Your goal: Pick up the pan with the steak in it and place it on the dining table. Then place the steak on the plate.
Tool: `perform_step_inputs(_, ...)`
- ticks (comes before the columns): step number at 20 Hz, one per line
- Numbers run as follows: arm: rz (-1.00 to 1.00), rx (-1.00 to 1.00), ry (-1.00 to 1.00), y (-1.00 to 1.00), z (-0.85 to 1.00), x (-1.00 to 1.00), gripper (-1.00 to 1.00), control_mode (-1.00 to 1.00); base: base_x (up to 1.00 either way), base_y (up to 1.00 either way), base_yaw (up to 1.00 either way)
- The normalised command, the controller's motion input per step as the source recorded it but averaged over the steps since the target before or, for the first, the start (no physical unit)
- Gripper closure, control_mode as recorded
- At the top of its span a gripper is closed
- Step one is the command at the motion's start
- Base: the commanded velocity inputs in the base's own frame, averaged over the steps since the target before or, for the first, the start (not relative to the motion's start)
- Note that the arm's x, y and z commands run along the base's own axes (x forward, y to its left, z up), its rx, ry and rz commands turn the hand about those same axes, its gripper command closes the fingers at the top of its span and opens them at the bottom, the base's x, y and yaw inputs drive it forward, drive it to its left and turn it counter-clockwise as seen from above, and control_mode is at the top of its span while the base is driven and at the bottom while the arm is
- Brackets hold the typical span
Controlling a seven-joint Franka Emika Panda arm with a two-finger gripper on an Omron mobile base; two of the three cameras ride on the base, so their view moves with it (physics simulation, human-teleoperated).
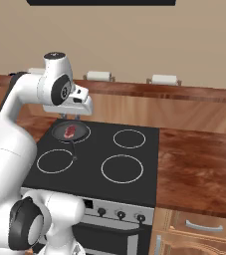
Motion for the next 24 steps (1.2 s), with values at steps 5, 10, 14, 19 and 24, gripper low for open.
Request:
perform_step_inputs(5,0.02,0.0,-0.01,0.0,-0.02,-0.21,-1.0,-1.0,0.0,0.0,0.0)
perform_step_inputs(10,0.07,-0.01,-0.07,0.04,-0.06,-0.46,-1.0,-1.0,0.0,0.0,0.0)
perform_step_inputs(14,0.08,0.0,-0.03,0.09,-0.1,-0.27,-1.0,-1.0,0.0,0.0,0.0)
perform_step_inputs(19,0.09,0.0,-0.03,0.14,-0.15,0.0,-1.0,-1.0,0.0,0.0,0.0)
perform_step_inputs(24,0.1,0.0,-0.01,0.18,-0.22,0.23,-1.0,-1.0,0.0,0.0,0.0)
